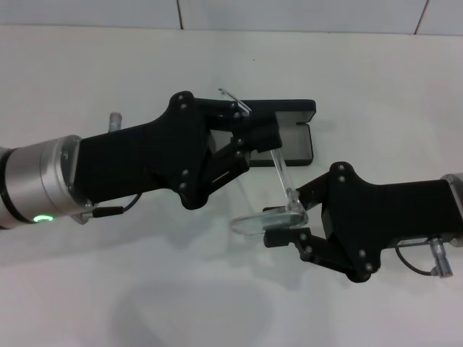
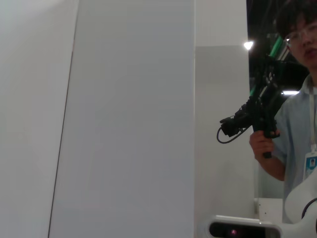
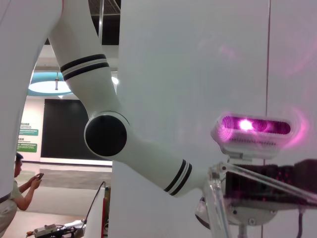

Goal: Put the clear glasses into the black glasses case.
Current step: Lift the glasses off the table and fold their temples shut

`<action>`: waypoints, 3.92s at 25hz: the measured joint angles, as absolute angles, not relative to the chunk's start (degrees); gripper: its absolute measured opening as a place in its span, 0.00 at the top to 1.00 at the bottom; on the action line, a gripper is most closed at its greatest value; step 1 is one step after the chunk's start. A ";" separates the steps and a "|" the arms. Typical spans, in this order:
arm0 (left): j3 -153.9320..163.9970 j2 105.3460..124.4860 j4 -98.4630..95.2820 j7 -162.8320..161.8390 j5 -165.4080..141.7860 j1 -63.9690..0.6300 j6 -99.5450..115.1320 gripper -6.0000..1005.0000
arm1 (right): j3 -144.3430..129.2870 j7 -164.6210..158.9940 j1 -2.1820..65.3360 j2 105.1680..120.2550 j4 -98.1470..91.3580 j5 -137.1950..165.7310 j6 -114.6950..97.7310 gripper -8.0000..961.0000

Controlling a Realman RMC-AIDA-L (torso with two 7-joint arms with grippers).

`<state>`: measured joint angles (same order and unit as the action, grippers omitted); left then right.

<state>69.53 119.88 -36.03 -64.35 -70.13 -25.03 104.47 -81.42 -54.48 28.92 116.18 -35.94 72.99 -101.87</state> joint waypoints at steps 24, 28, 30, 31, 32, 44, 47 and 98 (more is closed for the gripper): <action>72.66 119.87 -33.04 -64.60 -70.76 -25.26 104.37 0.87 | -81.91 -54.40 28.83 116.19 -36.55 70.28 -102.31 0.87; 72.48 119.80 -33.04 -64.60 -70.54 -25.23 104.37 0.87 | -81.91 -54.40 28.83 116.19 -36.56 70.14 -102.31 0.87; 72.47 119.79 -33.04 -64.60 -70.51 -25.23 104.38 0.87 | -81.90 -54.40 28.80 116.19 -36.57 69.78 -102.31 0.87; 72.51 119.79 -33.04 -64.61 -70.50 -25.25 104.38 0.87 | -81.82 -54.40 28.71 116.19 -36.56 69.59 -102.31 0.87; 72.55 119.79 -33.04 -64.66 -70.52 -25.28 104.38 0.87 | -81.74 -54.40 28.64 116.19 -36.55 69.52 -102.32 0.87; 72.02 119.76 -33.14 -65.14 -69.40 -24.73 104.43 0.87 | -81.76 -54.40 28.60 116.19 -36.12 69.33 -102.11 0.87; 70.50 119.57 -33.48 -64.97 -67.89 -23.94 104.44 0.87 | -81.75 -54.40 28.21 116.19 -36.15 69.24 -102.25 0.87; 71.09 119.78 -33.32 -66.79 -69.51 -26.31 104.03 0.87 | -87.01 -53.53 28.82 116.19 -35.59 63.63 -105.07 0.87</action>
